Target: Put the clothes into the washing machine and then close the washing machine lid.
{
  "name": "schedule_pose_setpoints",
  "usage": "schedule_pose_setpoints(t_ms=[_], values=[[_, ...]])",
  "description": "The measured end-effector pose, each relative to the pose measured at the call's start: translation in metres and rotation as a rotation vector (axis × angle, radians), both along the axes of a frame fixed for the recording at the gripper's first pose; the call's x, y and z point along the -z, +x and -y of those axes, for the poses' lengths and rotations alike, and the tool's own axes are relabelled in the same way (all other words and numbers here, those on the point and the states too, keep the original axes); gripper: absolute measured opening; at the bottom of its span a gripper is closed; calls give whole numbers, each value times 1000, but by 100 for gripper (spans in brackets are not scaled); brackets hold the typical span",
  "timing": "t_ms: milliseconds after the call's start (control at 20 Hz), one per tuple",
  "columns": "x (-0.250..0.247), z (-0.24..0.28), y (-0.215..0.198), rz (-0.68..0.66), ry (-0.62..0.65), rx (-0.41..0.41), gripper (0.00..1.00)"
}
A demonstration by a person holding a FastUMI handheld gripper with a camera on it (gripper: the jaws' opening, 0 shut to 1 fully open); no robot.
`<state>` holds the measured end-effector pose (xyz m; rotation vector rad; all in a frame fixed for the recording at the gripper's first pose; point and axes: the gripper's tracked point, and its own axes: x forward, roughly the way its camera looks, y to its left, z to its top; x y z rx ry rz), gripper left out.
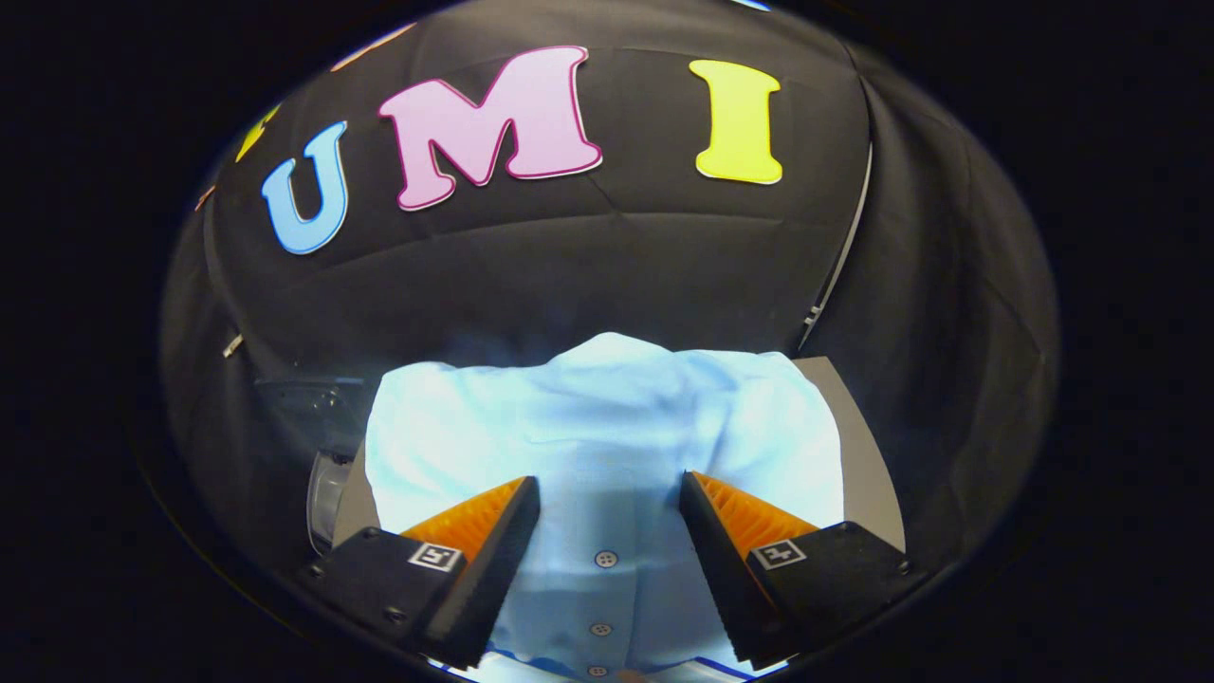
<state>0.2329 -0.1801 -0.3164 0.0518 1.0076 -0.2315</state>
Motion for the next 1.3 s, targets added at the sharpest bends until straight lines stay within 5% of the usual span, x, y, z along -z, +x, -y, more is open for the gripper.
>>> schedule_pose_setpoints(t_ms=[100, 200, 250, 400, 700, 1300], values=[[1, -3, 4, -5, 3, 2, 82], [0, -2, 4, 10, 34, 32, 56], [-1, -2, 2, 12, 43, 30, 36], [-4, -2, 0, 30, 71, 39, 11], [-44, -7, -1, 116, 55, 18, 11], [-206, -49, 5, 416, -32, -39, 11]])
